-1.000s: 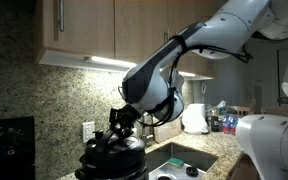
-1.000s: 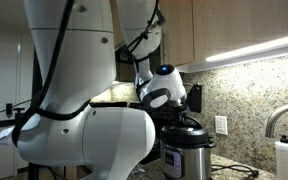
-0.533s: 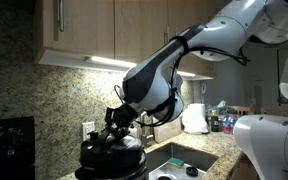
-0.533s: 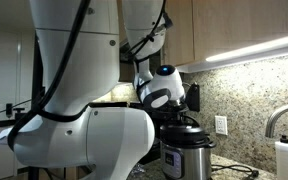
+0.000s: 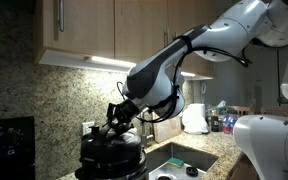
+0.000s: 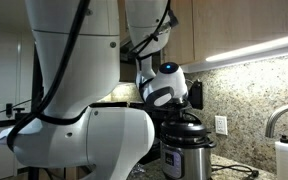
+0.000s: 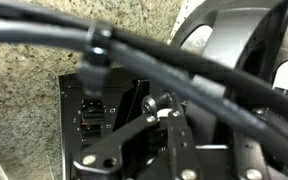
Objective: Remove the lid from the rice cooker and put it on the right side of the counter
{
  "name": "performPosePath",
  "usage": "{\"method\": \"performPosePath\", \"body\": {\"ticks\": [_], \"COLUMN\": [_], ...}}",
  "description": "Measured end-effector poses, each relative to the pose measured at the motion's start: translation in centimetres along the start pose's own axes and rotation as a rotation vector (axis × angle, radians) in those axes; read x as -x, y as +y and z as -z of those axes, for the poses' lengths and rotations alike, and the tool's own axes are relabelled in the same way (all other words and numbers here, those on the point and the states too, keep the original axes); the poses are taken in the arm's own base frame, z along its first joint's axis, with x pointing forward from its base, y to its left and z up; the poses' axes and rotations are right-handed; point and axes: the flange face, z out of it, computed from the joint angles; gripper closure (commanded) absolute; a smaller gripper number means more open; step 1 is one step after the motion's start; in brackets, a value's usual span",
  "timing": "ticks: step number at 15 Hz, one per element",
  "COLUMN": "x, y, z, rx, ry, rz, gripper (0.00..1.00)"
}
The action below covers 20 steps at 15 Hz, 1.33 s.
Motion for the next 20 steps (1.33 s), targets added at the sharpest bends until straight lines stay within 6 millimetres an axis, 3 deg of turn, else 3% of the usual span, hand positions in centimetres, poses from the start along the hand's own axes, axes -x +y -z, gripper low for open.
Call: {"method": "performPosePath", "body": {"ticks": [8,16,20], "x": [1.1,1.3,2.3], "y": [-0.1,5.1,6.3], "z": [0.4,0.9,1.2], "rx": [0.005,0.02,0.009], "ry": [-0.017,-0.126,-0.152], "rz": [-0.02,-0.067,-0.086], "gripper": [0.96,0.96,0.96]}}
